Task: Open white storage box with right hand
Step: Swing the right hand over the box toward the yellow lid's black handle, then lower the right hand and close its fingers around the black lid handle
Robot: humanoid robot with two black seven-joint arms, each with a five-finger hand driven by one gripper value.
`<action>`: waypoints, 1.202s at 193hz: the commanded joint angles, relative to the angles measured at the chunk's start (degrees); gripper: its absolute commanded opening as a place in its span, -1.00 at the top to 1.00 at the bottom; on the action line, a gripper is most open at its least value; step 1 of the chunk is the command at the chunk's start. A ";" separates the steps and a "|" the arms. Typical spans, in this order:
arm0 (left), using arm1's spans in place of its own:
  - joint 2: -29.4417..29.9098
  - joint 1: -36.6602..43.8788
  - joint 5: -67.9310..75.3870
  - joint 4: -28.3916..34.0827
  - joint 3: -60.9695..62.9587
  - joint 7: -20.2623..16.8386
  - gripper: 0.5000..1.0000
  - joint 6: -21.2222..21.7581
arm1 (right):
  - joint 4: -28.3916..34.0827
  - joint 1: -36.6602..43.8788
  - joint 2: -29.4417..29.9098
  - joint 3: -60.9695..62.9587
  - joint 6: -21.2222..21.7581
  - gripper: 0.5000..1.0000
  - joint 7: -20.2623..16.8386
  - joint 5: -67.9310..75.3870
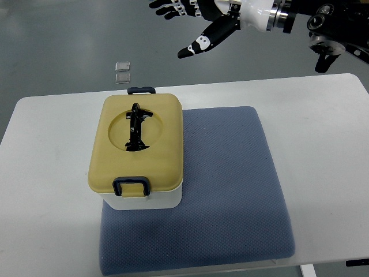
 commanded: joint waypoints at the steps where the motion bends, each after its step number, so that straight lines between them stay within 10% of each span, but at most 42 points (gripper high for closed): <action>1: 0.00 0.03 0.00 0.01 0.02 0.00 -1.00 0.00 | 0.71 1.60 2.39 -0.06 -0.36 -0.68 0.00 -7.59; 69: 0.00 0.03 0.00 0.01 0.02 0.00 -1.00 0.00 | 2.91 6.35 8.81 -2.00 -9.42 -0.68 0.00 -20.08; 125: 0.00 0.03 0.00 -0.08 0.02 0.00 -1.00 0.00 | 3.00 9.51 15.40 -14.30 -26.55 -0.67 0.00 -27.72; 232: 0.00 0.03 0.00 0.01 0.02 0.00 -1.00 0.00 | 4.75 10.04 15.66 -15.88 -27.88 -0.52 0.00 -36.16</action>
